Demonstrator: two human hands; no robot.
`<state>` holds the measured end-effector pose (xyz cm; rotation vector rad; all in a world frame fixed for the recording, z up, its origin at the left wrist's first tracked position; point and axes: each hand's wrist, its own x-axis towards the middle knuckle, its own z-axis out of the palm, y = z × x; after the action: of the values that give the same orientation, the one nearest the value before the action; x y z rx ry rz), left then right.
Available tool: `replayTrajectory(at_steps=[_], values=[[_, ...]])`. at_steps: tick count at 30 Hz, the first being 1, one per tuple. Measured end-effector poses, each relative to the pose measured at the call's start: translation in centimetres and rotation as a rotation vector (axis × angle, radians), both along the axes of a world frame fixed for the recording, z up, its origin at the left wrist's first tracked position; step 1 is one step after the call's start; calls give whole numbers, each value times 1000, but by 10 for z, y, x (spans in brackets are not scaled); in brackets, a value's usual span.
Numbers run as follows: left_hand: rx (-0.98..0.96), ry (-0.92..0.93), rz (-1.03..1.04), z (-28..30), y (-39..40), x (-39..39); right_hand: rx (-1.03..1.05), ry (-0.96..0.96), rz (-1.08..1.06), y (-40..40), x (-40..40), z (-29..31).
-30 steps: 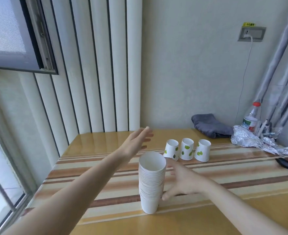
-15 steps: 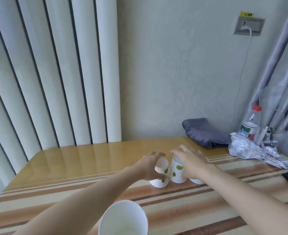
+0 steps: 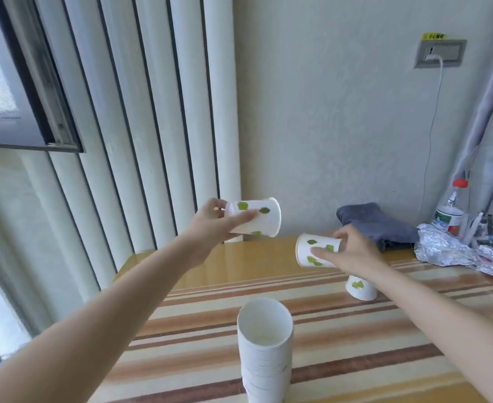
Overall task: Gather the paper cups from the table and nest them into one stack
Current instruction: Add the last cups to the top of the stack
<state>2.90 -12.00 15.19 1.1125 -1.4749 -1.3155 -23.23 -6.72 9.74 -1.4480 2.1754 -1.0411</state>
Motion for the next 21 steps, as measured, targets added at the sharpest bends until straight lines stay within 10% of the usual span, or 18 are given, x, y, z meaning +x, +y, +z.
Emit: replayTrajectory(at_steps=[3, 8, 21], values=[[186, 350, -40, 16, 43, 25, -38, -674, 45, 35, 22, 22], [320, 492, -16, 3, 102, 42, -89, -1167, 129, 96, 61, 46], [-219, -360, -120, -29, 154, 27, -327, -873, 181, 161, 81, 44]])
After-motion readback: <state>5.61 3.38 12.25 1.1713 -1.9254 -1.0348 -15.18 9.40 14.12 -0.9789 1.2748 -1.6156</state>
